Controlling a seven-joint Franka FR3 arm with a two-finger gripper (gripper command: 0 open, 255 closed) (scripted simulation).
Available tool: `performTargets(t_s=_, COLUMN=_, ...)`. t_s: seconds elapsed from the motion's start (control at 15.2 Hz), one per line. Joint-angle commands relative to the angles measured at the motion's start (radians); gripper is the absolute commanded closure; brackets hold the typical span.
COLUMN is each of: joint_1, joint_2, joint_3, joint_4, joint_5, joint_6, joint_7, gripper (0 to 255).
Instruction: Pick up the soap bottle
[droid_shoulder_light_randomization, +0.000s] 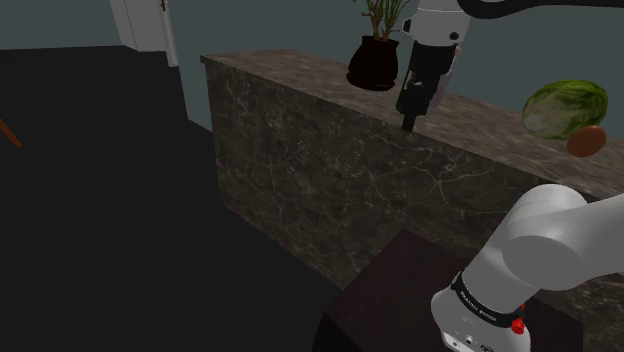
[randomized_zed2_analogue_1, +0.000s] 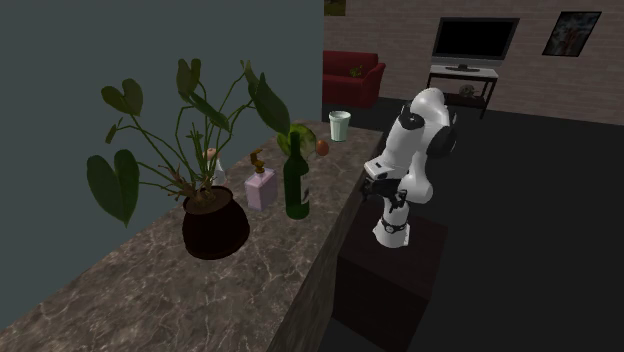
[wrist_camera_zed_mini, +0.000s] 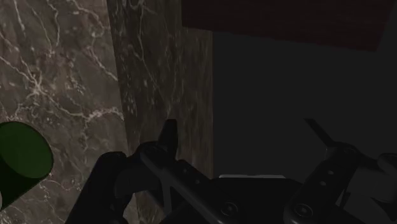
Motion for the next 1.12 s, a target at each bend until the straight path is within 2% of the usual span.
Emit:
performTargets(t_s=0.0, joint_1=0.0, joint_2=0.0, joint_3=0.0, joint_4=0.0, joint_5=0.0, joint_6=0.0, joint_7=0.0, gripper=0)
performTargets(t_s=0.59, joint_1=-0.058, joint_2=0.083, joint_3=-0.218, joint_4=0.109, joint_5=-0.082, joint_6=0.084, joint_7=-0.222, gripper=0)
performTargets(t_s=1.06, joint_1=-0.073, joint_2=0.21, joint_3=-0.389, joint_4=0.256, joint_5=-0.083, joint_6=0.142, joint_7=-0.4, gripper=0)
